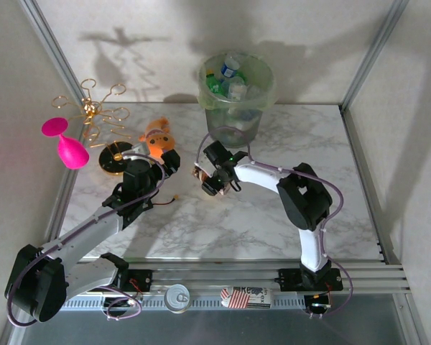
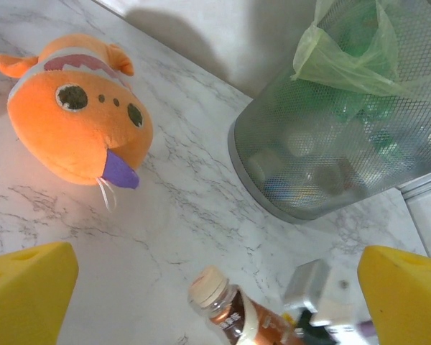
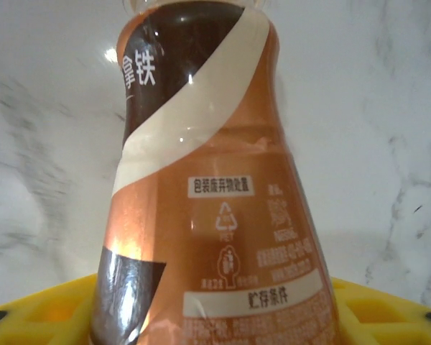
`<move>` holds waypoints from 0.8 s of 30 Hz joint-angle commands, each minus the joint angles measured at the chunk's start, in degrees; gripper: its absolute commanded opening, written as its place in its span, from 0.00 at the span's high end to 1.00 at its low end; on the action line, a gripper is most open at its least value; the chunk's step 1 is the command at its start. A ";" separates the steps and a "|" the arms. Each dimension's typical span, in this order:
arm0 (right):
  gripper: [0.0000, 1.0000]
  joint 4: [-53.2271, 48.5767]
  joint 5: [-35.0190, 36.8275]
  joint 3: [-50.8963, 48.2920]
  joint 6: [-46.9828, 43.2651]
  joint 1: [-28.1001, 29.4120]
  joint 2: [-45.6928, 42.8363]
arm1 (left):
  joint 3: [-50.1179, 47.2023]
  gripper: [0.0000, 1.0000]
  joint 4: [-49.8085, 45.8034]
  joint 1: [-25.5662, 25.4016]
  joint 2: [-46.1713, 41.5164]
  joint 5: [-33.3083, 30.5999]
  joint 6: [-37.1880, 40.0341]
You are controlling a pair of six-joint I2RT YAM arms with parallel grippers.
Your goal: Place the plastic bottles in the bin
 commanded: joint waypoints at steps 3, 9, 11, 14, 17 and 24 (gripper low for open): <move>0.57 6.50 -8.14 0.22 4.62 -0.25 -10.87 | -1.73 0.01 1.96 0.63 -1.50 1.07 -1.08; 0.60 12.15 -13.74 0.97 9.34 -2.99 -18.18 | -3.77 0.00 2.77 0.63 -1.68 1.20 -0.91; 0.61 13.42 -15.58 1.99 10.97 -3.95 -19.73 | -4.14 0.00 2.83 0.77 -1.39 1.38 -0.57; 0.62 14.58 -15.93 4.43 12.72 -7.02 -21.21 | -4.56 0.00 2.77 0.76 -1.10 1.80 0.28; 0.61 16.13 -12.03 6.93 13.40 -9.11 -22.02 | -5.03 0.00 2.81 0.72 -0.92 2.68 1.02; 0.62 18.48 -6.17 14.22 15.84 -13.97 -21.12 | -6.97 0.01 4.63 0.72 1.16 8.26 1.31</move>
